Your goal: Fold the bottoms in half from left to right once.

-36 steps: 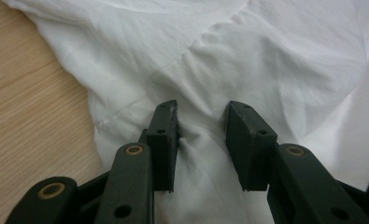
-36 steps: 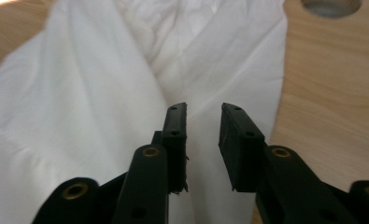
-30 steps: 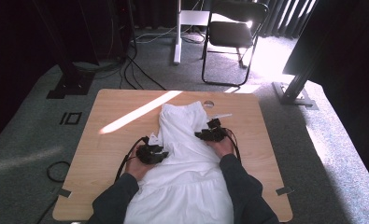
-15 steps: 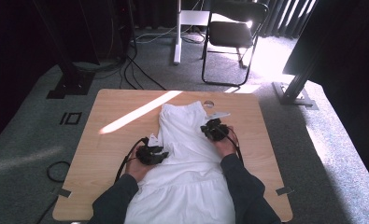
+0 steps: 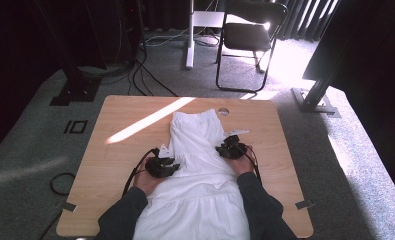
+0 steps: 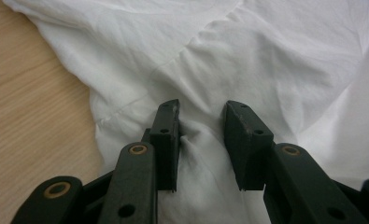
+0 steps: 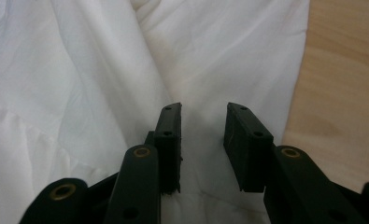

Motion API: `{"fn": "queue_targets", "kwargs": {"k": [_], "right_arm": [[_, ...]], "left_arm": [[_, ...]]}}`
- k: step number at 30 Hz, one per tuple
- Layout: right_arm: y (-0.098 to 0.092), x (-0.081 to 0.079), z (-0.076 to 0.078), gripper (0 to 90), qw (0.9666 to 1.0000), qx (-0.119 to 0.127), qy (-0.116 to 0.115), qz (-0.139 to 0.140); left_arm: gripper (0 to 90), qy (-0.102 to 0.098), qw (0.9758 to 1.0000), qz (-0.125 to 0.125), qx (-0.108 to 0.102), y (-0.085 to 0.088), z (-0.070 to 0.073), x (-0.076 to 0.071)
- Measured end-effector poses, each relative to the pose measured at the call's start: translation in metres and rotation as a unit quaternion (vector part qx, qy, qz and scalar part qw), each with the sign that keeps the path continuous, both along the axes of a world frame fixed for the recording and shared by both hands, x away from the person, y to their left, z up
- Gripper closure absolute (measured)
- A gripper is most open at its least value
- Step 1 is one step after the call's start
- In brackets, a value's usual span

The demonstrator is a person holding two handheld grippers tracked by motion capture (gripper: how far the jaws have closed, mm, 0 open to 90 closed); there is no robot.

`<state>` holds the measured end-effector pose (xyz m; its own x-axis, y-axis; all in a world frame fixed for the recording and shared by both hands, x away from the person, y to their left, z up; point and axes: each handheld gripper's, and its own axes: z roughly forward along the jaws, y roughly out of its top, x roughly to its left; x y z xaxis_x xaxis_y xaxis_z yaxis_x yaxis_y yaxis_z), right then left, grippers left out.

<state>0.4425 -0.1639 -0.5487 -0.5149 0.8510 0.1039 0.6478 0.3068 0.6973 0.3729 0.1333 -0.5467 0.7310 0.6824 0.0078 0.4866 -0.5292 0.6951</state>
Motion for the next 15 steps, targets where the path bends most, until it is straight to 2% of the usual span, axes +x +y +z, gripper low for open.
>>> {"fn": "queue_targets", "kwargs": {"k": [3, 5, 6, 7, 8, 9, 11, 12, 15], "right_arm": [[0.002, -0.014, 0.001, 67.9, 0.9995, -0.03, -0.004, 0.007], [0.003, -0.023, 0.002, 68.3, 0.9993, -0.034, 0.0, 0.019], [0.002, -0.029, 0.003, 69.6, 0.9992, -0.026, 0.011, 0.027], [0.002, -0.029, 0.003, 69.6, 0.9992, -0.026, 0.011, 0.027], [0.003, -0.038, 0.006, 71.1, 0.9981, -0.033, 0.026, 0.044], [0.003, -0.039, 0.007, 71.2, 0.9977, -0.037, 0.03, 0.048], [0.004, -0.041, 0.008, 70.9, 0.9977, -0.039, 0.026, 0.049], [0.006, -0.038, 0.015, 69.2, 0.9982, -0.018, -0.006, 0.058], [0.016, -0.024, 0.027, 69.0, 0.9977, 0.01, -0.028, 0.061]], "left_arm": [[67.1, 0.0, 0.9999, -0.014, 0.006, 0.002, 0.0, -0.013], [67.1, -0.005, 0.9998, -0.02, 0.009, 0.003, -0.001, -0.025], [67.2, -0.01, 0.9997, -0.022, 0.008, 0.003, -0.001, -0.031], [67.1, -0.01, 0.9997, -0.022, 0.008, 0.003, -0.001, -0.031], [67.2, -0.012, 0.9997, -0.023, 0.005, 0.004, -0.003, -0.042], [67.3, -0.018, 0.9995, -0.027, 0.004, 0.005, -0.004, -0.05], [67.3, -0.021, 0.9994, -0.028, 0.002, 0.005, -0.004, -0.053], [67.2, -0.022, 0.9993, -0.029, 0.001, 0.005, -0.005, -0.054], [67.3, -0.017, 0.9993, -0.033, -0.005, 0.007, -0.005, -0.052]]}}
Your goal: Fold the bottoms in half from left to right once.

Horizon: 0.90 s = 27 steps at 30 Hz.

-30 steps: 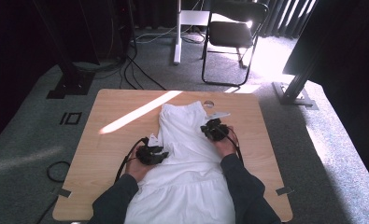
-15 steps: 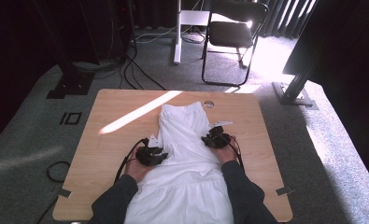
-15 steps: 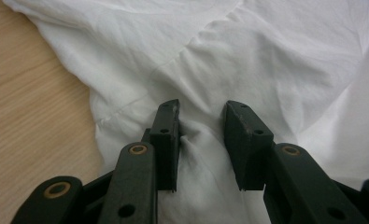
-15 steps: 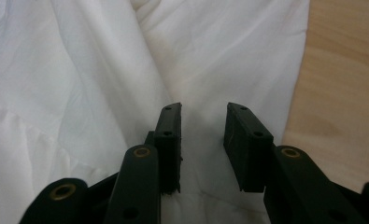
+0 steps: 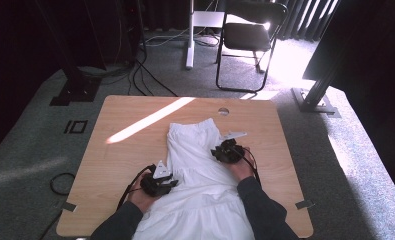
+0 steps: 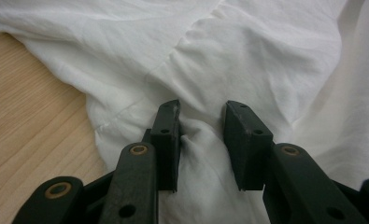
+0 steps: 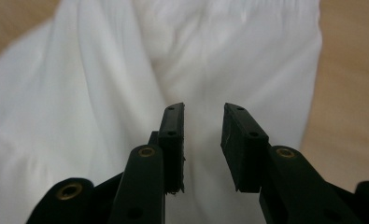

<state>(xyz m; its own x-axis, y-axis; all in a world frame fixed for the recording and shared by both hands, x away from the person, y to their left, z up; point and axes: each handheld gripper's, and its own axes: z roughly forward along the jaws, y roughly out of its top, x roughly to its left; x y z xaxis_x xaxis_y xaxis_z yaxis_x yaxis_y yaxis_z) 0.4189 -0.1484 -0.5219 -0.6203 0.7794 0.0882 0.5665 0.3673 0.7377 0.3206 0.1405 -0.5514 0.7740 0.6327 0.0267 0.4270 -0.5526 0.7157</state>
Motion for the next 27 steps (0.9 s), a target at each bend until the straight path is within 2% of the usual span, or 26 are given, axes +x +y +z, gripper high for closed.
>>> {"fn": "queue_targets", "kwargs": {"k": [1, 3, 4, 5, 8, 9, 10, 11, 12, 16, 17, 19, 20, 21, 22, 23, 25, 26, 27], "right_arm": [[0.005, 0.007, 0.003, 67.5, 0.9999, 0.012, -0.003, 0.004], [0.015, 0.021, 0.006, 64.5, 0.9993, 0.036, 0.01, 0.001], [0.015, 0.021, 0.006, 64.5, 0.9993, 0.036, 0.01, 0.001], [0.027, 0.034, 0.006, 59.7, 0.9981, 0.059, 0.019, 0.001], [0.035, 0.042, 0.002, 57.7, 0.9978, 0.059, 0.029, -0.007], [0.041, 0.049, -0.004, 57.4, 0.9964, 0.069, 0.048, -0.012], [0.041, 0.049, -0.004, 57.4, 0.9964, 0.069, 0.048, -0.012], [0.047, 0.053, -0.009, 56.1, 0.9933, 0.097, 0.063, -0.006], [0.049, 0.053, -0.01, 55.3, 0.9923, 0.106, 0.064, -0.001], [0.055, 0.054, -0.012, 53.2, 0.9923, 0.104, 0.066, 0.006], [0.064, 0.057, -0.018, 58.2, 0.9948, 0.068, 0.076, 0.006], [0.069, 0.058, -0.02, 73.9, 0.9964, 0.033, 0.077, 0.0], [0.07, 0.057, -0.02, 79.4, 0.9972, 0.021, 0.071, -0.004], [0.07, 0.057, -0.02, 79.4, 0.9972, 0.021, 0.071, -0.004], [0.07, 0.056, -0.018, 79.4, 0.9981, 0.009, 0.06, -0.006], [0.07, 0.056, -0.018, 82.2, 0.9981, 0.009, 0.06, -0.006], [0.063, 0.048, 0.003, 83.9, 0.9997, -0.011, 0.002, -0.024], [0.063, 0.048, 0.003, 83.9, 0.9997, -0.011, 0.002, -0.024], [0.055, 0.045, 0.018, 84.3, 0.9985, -0.023, -0.033, -0.038]], "left_arm": [[67.3, 0.0, 1.0, 0.0, 0.0, 0.0, 0.0, 0.0], [67.3, -0.001, 1.0, 0.0, 0.001, 0.0, 0.0, 0.0], [67.3, -0.001, 1.0, 0.0, 0.001, 0.0, 0.0, 0.0], [67.3, -0.001, 1.0, 0.0, -0.001, 0.0, 0.0, 0.0], [67.3, -0.001, 1.0, 0.0, -0.006, 0.001, -0.001, 0.0], [67.3, -0.001, 1.0, 0.0, -0.007, 0.001, -0.001, 0.0], [67.3, -0.001, 1.0, 0.0, -0.008, 0.002, -0.001, 0.0], [67.3, -0.001, 1.0, 0.001, -0.01, 0.002, -0.002, 0.0], [67.2, -0.002, 0.9999, 0.0, -0.011, 0.002, -0.002, 0.0], [67.1, -0.003, 0.9999, 0.001, -0.011, 0.002, -0.002, 0.0], [66.8, -0.005, 0.9999, 0.002, -0.011, 0.001, -0.002, 0.0], [66.1, -0.006, 0.9999, 0.002, -0.01, 0.001, -0.002, 0.0], [65.4, -0.006, 0.9999, 0.002, -0.011, 0.0, -0.002, 0.0], [64.1, -0.006, 0.9999, 0.002, -0.011, 0.0, -0.002, 0.0], [64.1, -0.006, 0.9999, 0.002, -0.011, 0.0, -0.002, 0.0], [64.1, -0.006, 0.9999, -0.002, -0.009, 0.001, -0.002, 0.0], [58.2, -0.004, 0.9999, -0.001, -0.011, 0.001, -0.002, 0.0], [58.2, -0.002, 0.9999, 0.002, -0.012, 0.001, -0.002, 0.0], [55.5, 0.0, 1.0, 0.003, -0.009, 0.002, -0.001, 0.0]]}}
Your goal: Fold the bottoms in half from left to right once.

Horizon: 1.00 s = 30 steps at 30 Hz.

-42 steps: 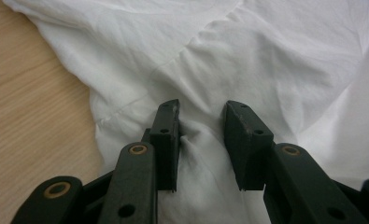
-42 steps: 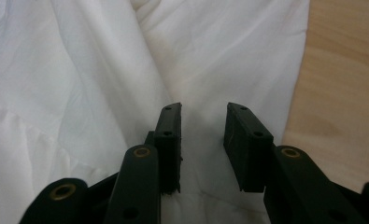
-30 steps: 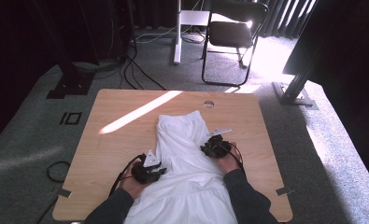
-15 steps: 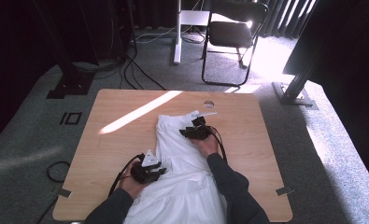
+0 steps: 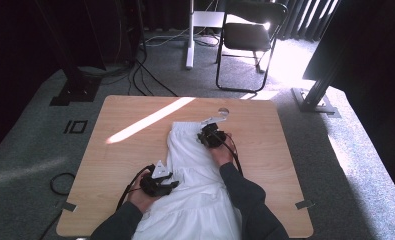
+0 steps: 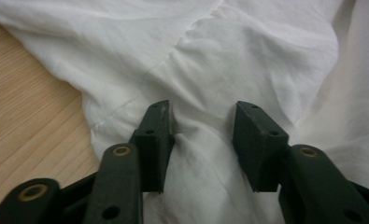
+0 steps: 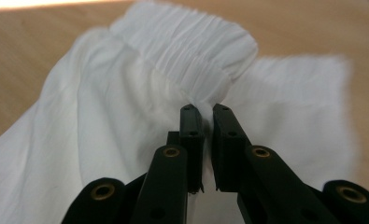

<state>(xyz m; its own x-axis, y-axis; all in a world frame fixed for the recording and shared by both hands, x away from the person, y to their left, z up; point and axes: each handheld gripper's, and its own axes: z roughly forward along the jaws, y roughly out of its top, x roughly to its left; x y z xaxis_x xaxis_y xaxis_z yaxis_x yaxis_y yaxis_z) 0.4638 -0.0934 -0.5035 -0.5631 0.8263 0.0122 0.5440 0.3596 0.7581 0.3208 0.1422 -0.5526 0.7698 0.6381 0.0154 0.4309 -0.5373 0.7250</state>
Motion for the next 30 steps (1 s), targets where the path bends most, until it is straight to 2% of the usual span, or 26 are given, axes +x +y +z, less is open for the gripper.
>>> {"fn": "queue_targets", "kwargs": {"k": [1, 4, 6, 8, 9, 10, 13, 15, 17, 18, 19, 21, 23, 25, 28, 30], "right_arm": [[0.0, 0.0, 0.0, 84.3, 1.0, 0.0, 0.0, 0.0], [-0.017, 0.002, 0.024, 85.0, 0.9987, -0.012, -0.043, -0.026], [-0.032, 0.008, 0.035, 85.2, 0.9976, -0.003, -0.051, -0.047], [-0.046, 0.017, 0.039, 85.2, 0.9966, 0.001, -0.049, -0.066], [-0.055, 0.023, 0.037, 85.2, 0.996, 0.001, -0.042, -0.078], [-0.059, 0.028, 0.032, 85.1, 0.9964, 0.003, -0.033, -0.079], [-0.06, 0.038, 0.011, 82.8, 0.9965, -0.015, -0.003, -0.082], [-0.06, 0.043, -0.004, 70.4, 0.9964, 0.001, 0.023, -0.081], [-0.059, 0.042, -0.012, 66.1, 0.9947, 0.008, 0.028, -0.099], [-0.061, 0.04, -0.014, 63.6, 0.9938, 0.025, 0.031, -0.103], [-0.061, 0.038, -0.014, 61.4, 0.9937, 0.034, 0.029, -0.103], [-0.061, 0.03, -0.012, 59.3, 0.9951, 0.05, 0.018, -0.084], [-0.057, 0.019, -0.01, 57.3, 0.9974, 0.041, 0.006, -0.059], [-0.052, 0.014, -0.012, 55.9, 0.9989, 0.017, 0.002, -0.043], [-0.047, 0.013, -0.021, 54.2, 0.9988, -0.027, 0.008, -0.04], [-0.047, 0.015, -0.028, 52.5, 0.9979, -0.037, 0.02, -0.05]], "left_arm": [[55.5, 0.002, 1.0, 0.001, -0.002, 0.0, 0.0, 0.0], [53.0, 0.005, 1.0, 0.003, -0.003, 0.0, 0.001, 0.0], [52.9, 0.005, 1.0, 0.002, 0.0, 0.0, 0.001, 0.0], [52.9, 0.005, 1.0, 0.002, -0.001, -0.001, 0.0, 0.0], [52.8, 0.005, 1.0, 0.002, -0.002, -0.001, 0.0, 0.0], [52.9, 0.005, 1.0, 0.001, -0.002, -0.001, 0.0, 0.0], [52.9, 0.004, 1.0, 0.001, -0.001, -0.001, 0.0, 0.0], [52.7, 0.004, 1.0, 0.001, -0.001, -0.001, 0.001, 0.0], [51.3, 0.003, 1.0, 0.005, -0.006, 0.001, 0.002, 0.0], [50.3, 0.002, 0.9999, 0.009, -0.009, 0.003, 0.004, 0.001], [49.1, 0.003, 0.9998, 0.013, -0.015, 0.005, 0.007, 0.002], [47.4, -0.004, 0.9993, 0.025, -0.028, 0.012, 0.017, 0.007], [47.2, -0.016, 0.9986, 0.035, -0.036, 0.017, 0.028, 0.014], [47.3, -0.029, 0.9977, 0.047, -0.04, 0.017, 0.039, 0.024], [49.6, -0.035, 0.9966, 0.059, -0.045, 0.01, 0.053, 0.051], [55.2, -0.03, 0.9966, 0.059, -0.048, -0.001, 0.052, 0.07]]}}
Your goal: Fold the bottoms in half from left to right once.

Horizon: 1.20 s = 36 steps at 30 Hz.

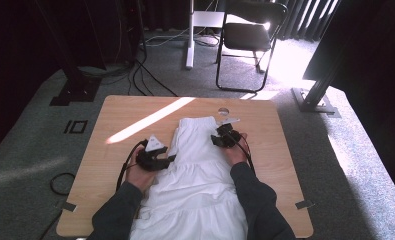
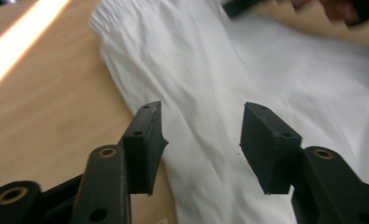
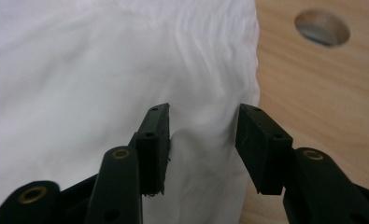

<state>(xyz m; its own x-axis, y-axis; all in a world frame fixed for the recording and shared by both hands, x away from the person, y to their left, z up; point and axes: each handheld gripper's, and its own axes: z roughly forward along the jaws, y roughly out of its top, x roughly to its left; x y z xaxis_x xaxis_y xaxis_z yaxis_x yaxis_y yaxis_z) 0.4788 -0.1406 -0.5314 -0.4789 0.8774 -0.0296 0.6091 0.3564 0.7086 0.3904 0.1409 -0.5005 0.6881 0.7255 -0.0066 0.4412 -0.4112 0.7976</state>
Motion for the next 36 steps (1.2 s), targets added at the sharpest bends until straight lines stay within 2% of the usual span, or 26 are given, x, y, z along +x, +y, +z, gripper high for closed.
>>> {"fn": "queue_targets", "kwargs": {"k": [4, 5, 6, 7, 8, 9, 11, 15, 17, 19, 21, 23, 27, 31, 33, 34, 35, 36], "right_arm": [[-0.001, -0.001, -0.008, 52.9, 0.9999, 0.001, 0.01, -0.011], [-0.001, -0.001, -0.01, 53.5, 0.9998, -0.001, 0.013, -0.013], [-0.002, -0.002, -0.013, 53.6, 0.9998, -0.003, 0.017, -0.013], [-0.003, -0.003, -0.015, 53.6, 0.9997, 0.005, 0.017, -0.015], [-0.007, -0.004, -0.016, 52.9, 0.9995, 0.018, 0.019, -0.018], [-0.009, -0.005, -0.017, 52.8, 0.9992, 0.025, 0.021, -0.02], [-0.014, -0.009, -0.018, 52.9, 0.9991, 0.031, 0.02, -0.022], [-0.018, -0.021, -0.017, 55.0, 0.9993, 0.022, 0.024, -0.018], [-0.018, -0.032, -0.016, 56.3, 0.9994, 0.019, 0.026, -0.014], [-0.017, -0.045, -0.016, 57.6, 0.9992, 0.019, 0.033, -0.011], [-0.017, -0.06, -0.016, 58.7, 0.9994, 0.017, 0.031, -0.003], [-0.016, -0.073, -0.017, 59.2, 0.9993, 0.02, 0.031, 0.002], [-0.016, -0.094, -0.019, 60.3, 0.9994, 0.02, 0.023, 0.014], [-0.017, -0.101, -0.02, 60.3, 0.9994, 0.024, 0.018, 0.016], [-0.017, -0.102, -0.021, 60.2, 0.9994, 0.026, 0.014, 0.016], [-0.017, -0.102, -0.021, 60.3, 0.9994, 0.027, 0.014, 0.015], [-0.017, -0.102, -0.021, 60.3, 0.9994, 0.028, 0.014, 0.015], [-0.017, -0.102, -0.021, 60.3, 0.9994, 0.028, 0.014, 0.015]], "left_arm": [[55.4, 0.016, 0.9993, 0.025, 0.022, -0.028, -0.024, 0.032], [55.7, 0.026, 0.9988, 0.031, 0.028, -0.033, -0.032, 0.039], [57.9, 0.032, 0.9983, 0.033, 0.035, -0.035, -0.036, 0.042], [59.1, 0.05, 0.9973, 0.032, 0.045, -0.038, -0.042, 0.046], [60.6, 0.054, 0.9969, 0.031, 0.049, -0.038, -0.044, 0.046], [60.9, 0.048, 0.9971, 0.031, 0.051, -0.039, -0.044, 0.044], [62.4, 0.048, 0.9966, 0.024, 0.063, -0.037, -0.045, 0.04], [63.4, 0.048, 0.9977, 0.014, 0.046, -0.028, -0.047, 0.024], [63.5, 0.045, 0.9984, 0.011, 0.032, -0.021, -0.05, 0.012], [63.5, 0.048, 0.9984, 0.008, 0.029, -0.017, -0.05, 0.001], [63.4, 0.045, 0.9983, 0.003, 0.036, -0.017, -0.05, -0.012], [63.4, 0.04, 0.9977, -0.002, 0.053, -0.017, -0.049, -0.026], [63.3, 0.034, 0.9975, -0.008, 0.062, -0.017, -0.05, -0.044], [63.3, 0.032, 0.998, -0.007, 0.055, -0.016, -0.051, -0.048], [62.2, 0.037, 0.9981, -0.004, 0.05, -0.017, -0.051, -0.048], [60.7, 0.055, 0.9978, -0.009, 0.037, -0.014, -0.049, -0.044], [57.2, 0.055, 0.9978, -0.009, 0.037, -0.014, -0.049, -0.044], [57.2, 0.066, 0.9974, -0.001, 0.029, -0.012, -0.047, -0.041]]}}
